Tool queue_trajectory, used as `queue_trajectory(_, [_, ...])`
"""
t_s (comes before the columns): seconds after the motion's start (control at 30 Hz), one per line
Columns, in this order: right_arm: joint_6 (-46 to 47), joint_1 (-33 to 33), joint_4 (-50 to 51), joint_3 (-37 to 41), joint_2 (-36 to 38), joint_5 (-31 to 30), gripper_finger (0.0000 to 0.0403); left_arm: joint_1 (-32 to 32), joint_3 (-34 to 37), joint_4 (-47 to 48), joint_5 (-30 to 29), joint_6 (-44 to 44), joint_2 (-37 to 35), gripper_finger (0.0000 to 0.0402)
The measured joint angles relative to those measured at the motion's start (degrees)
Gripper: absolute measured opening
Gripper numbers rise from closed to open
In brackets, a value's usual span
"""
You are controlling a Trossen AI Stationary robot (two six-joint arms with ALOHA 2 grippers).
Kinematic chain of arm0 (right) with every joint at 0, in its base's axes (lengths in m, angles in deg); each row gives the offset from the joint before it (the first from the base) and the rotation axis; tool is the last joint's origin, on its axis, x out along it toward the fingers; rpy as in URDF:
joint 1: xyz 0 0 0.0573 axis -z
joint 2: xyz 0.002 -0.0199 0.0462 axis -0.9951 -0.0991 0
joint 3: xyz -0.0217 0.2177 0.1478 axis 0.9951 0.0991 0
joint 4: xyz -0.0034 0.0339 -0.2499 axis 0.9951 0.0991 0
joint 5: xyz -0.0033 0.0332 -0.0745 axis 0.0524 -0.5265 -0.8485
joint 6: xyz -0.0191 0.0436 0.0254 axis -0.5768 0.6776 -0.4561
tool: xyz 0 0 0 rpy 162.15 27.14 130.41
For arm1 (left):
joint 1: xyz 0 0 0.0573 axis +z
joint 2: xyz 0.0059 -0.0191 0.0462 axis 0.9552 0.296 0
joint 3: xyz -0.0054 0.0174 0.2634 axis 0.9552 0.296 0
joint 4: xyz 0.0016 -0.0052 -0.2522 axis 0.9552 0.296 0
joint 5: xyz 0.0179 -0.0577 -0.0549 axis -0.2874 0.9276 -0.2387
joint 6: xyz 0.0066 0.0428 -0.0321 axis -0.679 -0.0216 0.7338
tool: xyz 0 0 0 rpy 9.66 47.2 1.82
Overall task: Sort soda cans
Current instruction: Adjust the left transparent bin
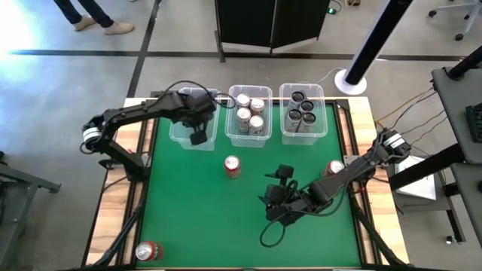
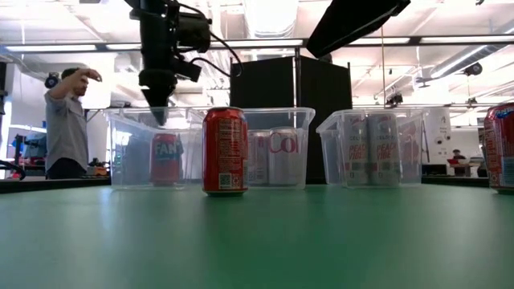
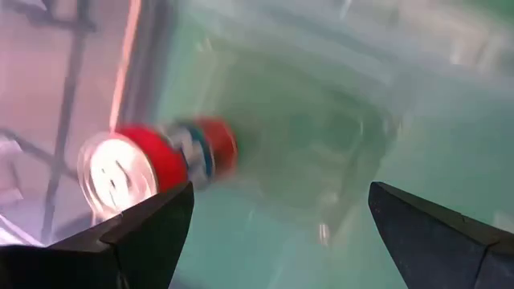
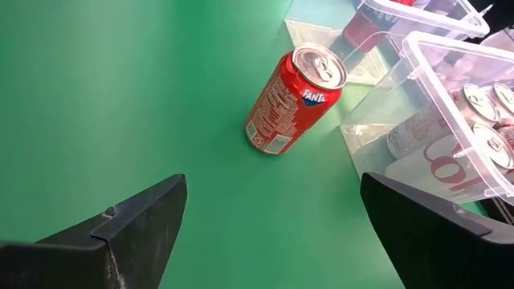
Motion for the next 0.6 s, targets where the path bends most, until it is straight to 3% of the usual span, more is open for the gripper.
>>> queue_trajectory(0.23, [0.1, 0.4, 0.0, 0.0, 0.0, -0.2, 0.0368, 2.2, 0.0, -11.6, -0.4, 0.5, 0.0, 0.0359])
queue_trajectory(0.6, [1.2, 0.6, 0.0, 0.0, 0.0, -0.2, 0.0368, 17.7, -8.8, -18.1, -5.1, -4.2, 7.7, 0.0359])
